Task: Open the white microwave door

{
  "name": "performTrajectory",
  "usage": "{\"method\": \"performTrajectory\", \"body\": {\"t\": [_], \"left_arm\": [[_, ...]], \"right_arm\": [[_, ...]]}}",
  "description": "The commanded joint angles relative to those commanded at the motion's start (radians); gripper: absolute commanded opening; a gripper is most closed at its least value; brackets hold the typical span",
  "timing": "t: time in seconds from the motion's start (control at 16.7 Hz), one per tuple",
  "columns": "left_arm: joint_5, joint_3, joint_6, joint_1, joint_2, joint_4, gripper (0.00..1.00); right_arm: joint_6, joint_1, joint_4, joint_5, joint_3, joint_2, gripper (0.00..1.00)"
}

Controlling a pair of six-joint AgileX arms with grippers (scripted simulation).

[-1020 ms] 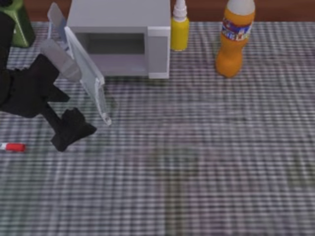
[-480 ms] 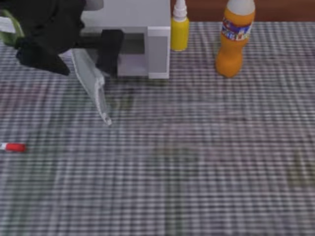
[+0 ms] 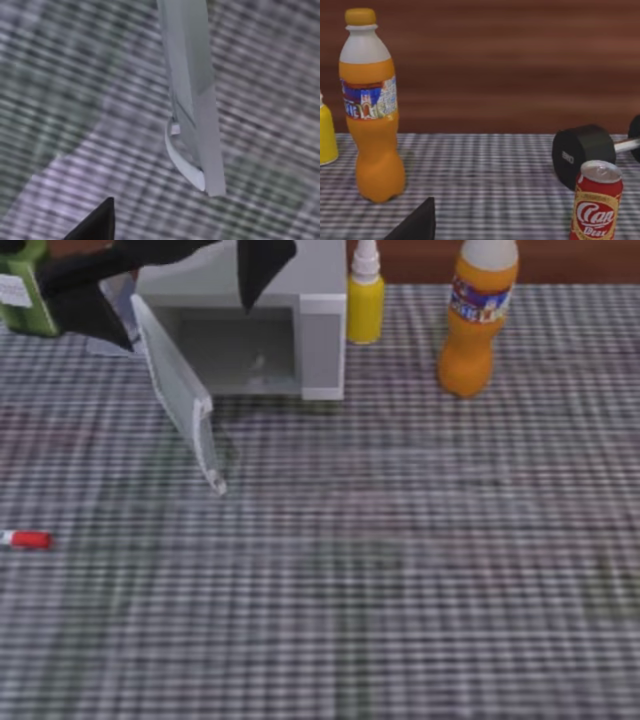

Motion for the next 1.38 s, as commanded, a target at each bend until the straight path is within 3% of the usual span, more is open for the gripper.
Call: {"method": "performTrajectory", "body": {"t": [0.3,0.66,0.96,1.38], "left_arm": [[-0.099,0.172,-0.192,-0.042,0.082,-0.154,1.0],[-0.1,0.235,-0.197,-0.038,0.115,-0.147,1.0],[-0.101,0.127,-0.188,-0.033,0.103,-0.09,1.0],[-0.1,-0.155,-0.171,-0.016,0.028,0.121,1.0]], "right_arm": [[0.0,0.0,0.0,0.0,0.0,0.0,1.0],[0.0,0.0,0.0,0.0,0.0,0.0,1.0],[0.0,0.0,0.0,0.0,0.0,0.0,1.0],[0.0,0.0,0.0,0.0,0.0,0.0,1.0]]}}
